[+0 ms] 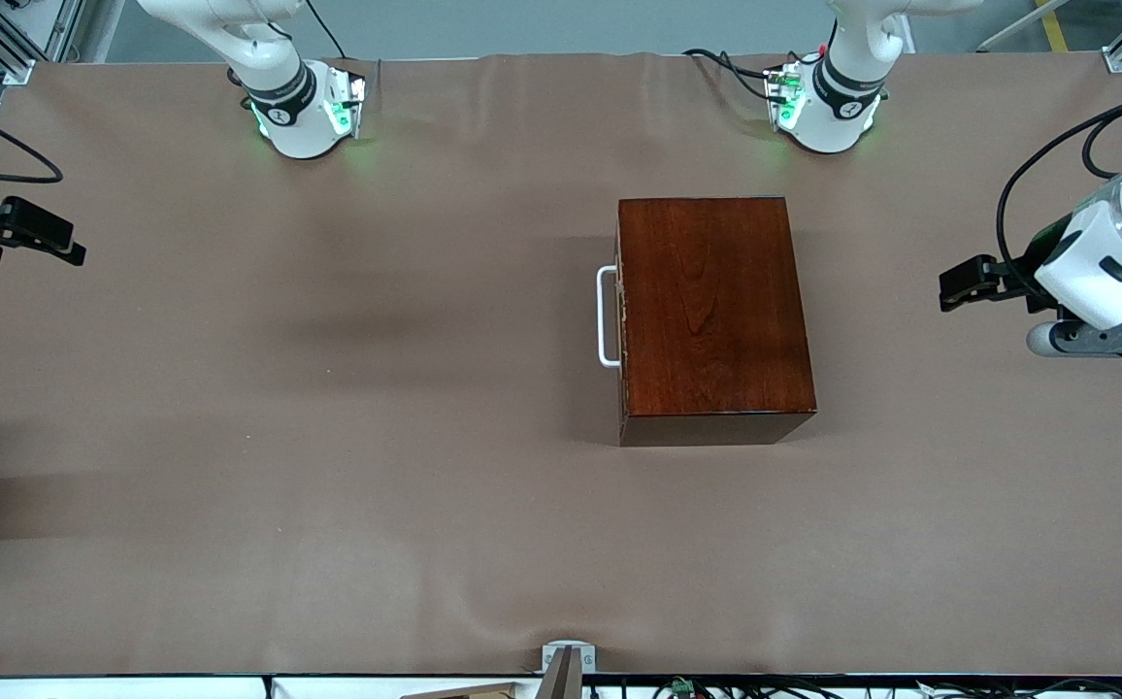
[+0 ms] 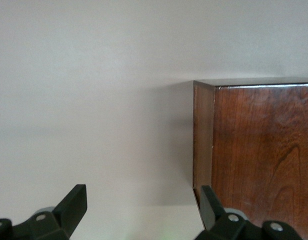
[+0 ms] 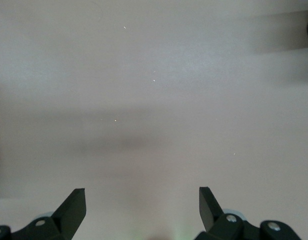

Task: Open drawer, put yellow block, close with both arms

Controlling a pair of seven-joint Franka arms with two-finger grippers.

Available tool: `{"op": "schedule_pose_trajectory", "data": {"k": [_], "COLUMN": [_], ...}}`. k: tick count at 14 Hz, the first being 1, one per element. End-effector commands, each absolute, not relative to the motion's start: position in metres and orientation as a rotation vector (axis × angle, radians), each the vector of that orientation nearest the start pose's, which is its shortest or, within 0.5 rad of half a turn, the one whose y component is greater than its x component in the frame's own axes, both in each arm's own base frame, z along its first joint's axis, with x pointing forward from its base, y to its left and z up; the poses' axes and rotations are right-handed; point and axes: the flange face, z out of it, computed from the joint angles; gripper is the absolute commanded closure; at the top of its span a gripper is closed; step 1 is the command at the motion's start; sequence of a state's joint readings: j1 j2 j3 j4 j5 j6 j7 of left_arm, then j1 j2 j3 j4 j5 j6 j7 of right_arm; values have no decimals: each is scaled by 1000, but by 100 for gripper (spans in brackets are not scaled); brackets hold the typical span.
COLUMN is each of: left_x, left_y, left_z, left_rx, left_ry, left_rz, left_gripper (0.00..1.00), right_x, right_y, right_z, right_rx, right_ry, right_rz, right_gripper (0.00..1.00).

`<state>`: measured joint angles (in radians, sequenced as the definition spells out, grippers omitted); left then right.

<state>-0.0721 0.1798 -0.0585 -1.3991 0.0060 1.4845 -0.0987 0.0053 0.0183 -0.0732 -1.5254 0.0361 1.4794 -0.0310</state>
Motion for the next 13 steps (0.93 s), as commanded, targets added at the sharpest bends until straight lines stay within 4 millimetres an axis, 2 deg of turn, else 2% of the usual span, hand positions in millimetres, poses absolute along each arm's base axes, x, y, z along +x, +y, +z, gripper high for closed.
{"op": "schedule_pose_trajectory", "data": {"k": [1,3,7,13], "left_x": [562,562,567,570], "left_y": [-71,-71,-56,-51], "left_z": [596,596,596,596], "left_rx": [-3150,-3150,-3155,-3155], "left_ry": [65,70,26,-13], "left_rz": [113,111,99,87], "left_gripper": [0,0,0,0], "right_x": [550,550,549,550], "right_y": [-35,-35,-36,-38], "right_z": [634,633,633,632], "right_rx": [-3105,-3107,-3109,-3109], "right_ry": [73,73,76,80], "right_rz": [86,88,91,93], "right_gripper": [0,0,0,0]}}
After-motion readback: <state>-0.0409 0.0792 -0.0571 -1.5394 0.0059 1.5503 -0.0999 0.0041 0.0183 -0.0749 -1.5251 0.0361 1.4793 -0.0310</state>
